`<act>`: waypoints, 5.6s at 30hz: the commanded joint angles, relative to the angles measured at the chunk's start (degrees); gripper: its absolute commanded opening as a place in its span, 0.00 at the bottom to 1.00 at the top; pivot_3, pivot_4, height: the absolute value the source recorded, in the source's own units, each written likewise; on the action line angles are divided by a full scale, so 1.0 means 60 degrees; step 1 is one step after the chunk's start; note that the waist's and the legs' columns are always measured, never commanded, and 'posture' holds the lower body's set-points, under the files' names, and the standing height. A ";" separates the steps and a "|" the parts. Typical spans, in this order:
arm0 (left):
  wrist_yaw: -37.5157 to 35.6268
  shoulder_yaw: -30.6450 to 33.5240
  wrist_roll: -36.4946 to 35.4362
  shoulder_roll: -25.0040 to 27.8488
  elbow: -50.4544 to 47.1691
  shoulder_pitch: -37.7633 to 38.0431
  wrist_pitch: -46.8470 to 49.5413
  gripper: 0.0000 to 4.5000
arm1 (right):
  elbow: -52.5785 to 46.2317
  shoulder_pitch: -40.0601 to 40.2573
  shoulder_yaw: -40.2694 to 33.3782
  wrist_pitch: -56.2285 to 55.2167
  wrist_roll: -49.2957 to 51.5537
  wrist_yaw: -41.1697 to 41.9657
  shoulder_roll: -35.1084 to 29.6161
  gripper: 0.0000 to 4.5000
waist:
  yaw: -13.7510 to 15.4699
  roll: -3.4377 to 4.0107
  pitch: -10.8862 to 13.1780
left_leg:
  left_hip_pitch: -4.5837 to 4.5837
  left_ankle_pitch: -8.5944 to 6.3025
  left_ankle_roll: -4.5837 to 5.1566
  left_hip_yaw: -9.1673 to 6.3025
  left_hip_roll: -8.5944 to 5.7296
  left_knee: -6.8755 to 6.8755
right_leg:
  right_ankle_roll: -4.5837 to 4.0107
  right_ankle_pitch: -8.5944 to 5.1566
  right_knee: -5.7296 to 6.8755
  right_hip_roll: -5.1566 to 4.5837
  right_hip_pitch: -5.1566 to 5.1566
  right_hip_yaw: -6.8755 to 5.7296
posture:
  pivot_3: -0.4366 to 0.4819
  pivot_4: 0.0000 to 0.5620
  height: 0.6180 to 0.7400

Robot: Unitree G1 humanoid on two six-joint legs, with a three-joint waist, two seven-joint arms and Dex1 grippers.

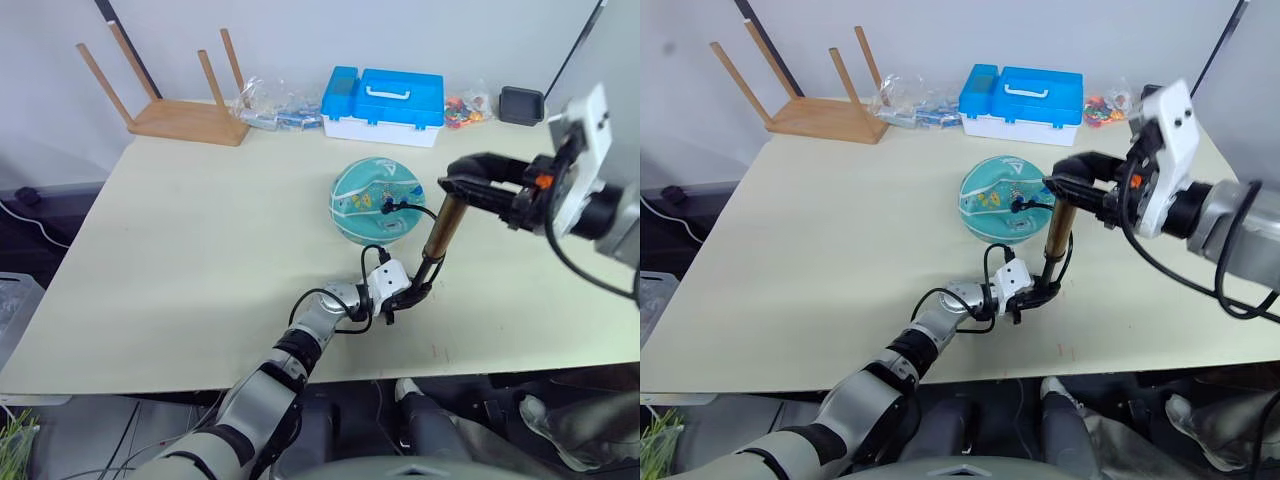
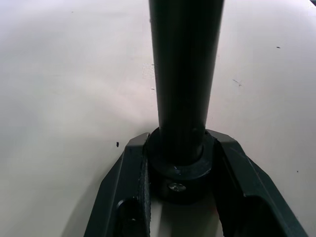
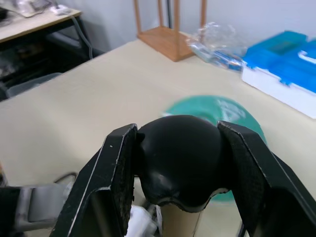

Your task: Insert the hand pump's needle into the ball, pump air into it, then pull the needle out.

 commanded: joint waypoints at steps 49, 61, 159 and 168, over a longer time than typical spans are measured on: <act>-0.0033 0.0083 0.0573 0.0414 0.0993 0.0823 -0.0526 0.25 | 0.1419 -0.0206 0.1344 0.0689 -0.3296 0.2399 0.0989 0.46 | -0.0233 0.0142 -0.0161 | 0.0057 0.0024 -0.0036 -0.0405 -0.0072 -0.0105 | -0.0179 -0.0130 0.0009 -0.0036 0.0170 -0.0441 | 0.48 0.27 1.00; 0.0064 0.0134 0.0539 0.0508 0.0753 0.0903 -0.0345 0.25 | 0.3056 0.1391 0.3341 -0.0937 -0.6283 0.3356 0.2104 0.46 | -0.0273 0.0136 -0.0268 | 0.0222 0.0023 -0.0038 -0.0580 -0.0069 -0.0172 | -0.0237 -0.0253 0.0030 -0.0014 0.0341 -0.0611 | 0.48 0.27 1.00; -0.0650 -0.0091 0.0742 0.0351 0.0935 0.0494 -0.0332 0.25 | 0.0233 -0.0032 -0.3357 0.1222 -0.0437 0.1695 -0.0296 0.46 | -0.0122 0.0058 0.0024 | 0.0169 0.0160 -0.0239 -0.0630 -0.0294 -0.0328 | -0.0084 -0.0399 0.0123 -0.0302 0.0256 -0.0630 | 0.48 0.27 1.00; -0.0823 -0.0193 0.0847 0.0444 0.1102 0.0734 -0.0697 0.25 | 0.0125 -0.0383 -0.3029 0.1887 0.0816 0.1141 -0.1413 0.46 | -0.0117 0.0045 0.0047 | 0.0147 0.0135 -0.0193 -0.0625 -0.0307 -0.0306 | -0.0075 -0.0384 0.0111 -0.0326 0.0250 -0.0614 | 0.48 0.27 1.00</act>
